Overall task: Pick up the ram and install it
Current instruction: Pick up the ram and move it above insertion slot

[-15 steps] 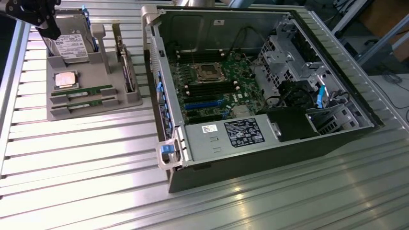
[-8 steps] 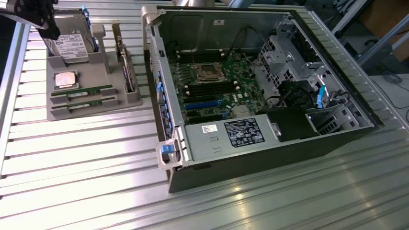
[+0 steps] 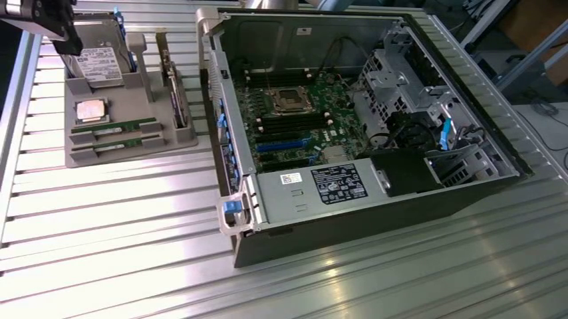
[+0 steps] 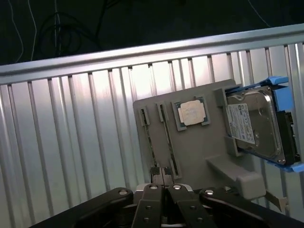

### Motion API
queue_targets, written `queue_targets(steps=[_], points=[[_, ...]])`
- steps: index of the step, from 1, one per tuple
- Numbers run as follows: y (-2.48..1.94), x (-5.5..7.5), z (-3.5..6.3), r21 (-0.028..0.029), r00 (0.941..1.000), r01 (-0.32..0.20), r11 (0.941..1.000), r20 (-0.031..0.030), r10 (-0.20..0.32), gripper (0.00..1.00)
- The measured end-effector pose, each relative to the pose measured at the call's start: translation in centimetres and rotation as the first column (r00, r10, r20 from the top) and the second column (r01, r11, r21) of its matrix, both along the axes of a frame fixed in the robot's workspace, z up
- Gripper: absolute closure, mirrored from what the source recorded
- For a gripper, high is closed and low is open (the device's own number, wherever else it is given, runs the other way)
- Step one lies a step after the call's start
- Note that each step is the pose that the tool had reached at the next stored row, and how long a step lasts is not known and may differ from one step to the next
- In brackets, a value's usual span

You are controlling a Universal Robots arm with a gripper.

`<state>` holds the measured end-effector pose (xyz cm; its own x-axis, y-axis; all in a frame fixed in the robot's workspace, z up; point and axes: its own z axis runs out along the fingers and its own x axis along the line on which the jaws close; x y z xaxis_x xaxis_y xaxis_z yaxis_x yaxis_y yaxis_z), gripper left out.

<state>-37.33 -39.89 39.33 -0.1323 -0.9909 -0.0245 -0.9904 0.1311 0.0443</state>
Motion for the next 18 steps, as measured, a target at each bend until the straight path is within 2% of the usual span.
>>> queue_targets(steps=[3, 5, 8, 14, 18], points=[[0.0, 0.0, 0.0, 0.0, 0.9993, -0.036, 0.9993, 0.0, 0.036, 0.9], [0.0, 0.0, 0.0, 0.0, 0.9972, -0.074, 0.9972, -0.0001, 0.074, 0.9], [0.0, 0.0, 0.0, 0.0, 0.9945, -0.104, 0.9945, 0.0, 0.104, 0.9], [0.0, 0.0, 0.0, -0.0001, 0.9945, -0.105, 0.9945, 0.0, 0.105, 0.89], [0.0, 0.0, 0.0, 0.0, 0.9945, -0.105, 0.9945, 0.0, 0.105, 0.64]])
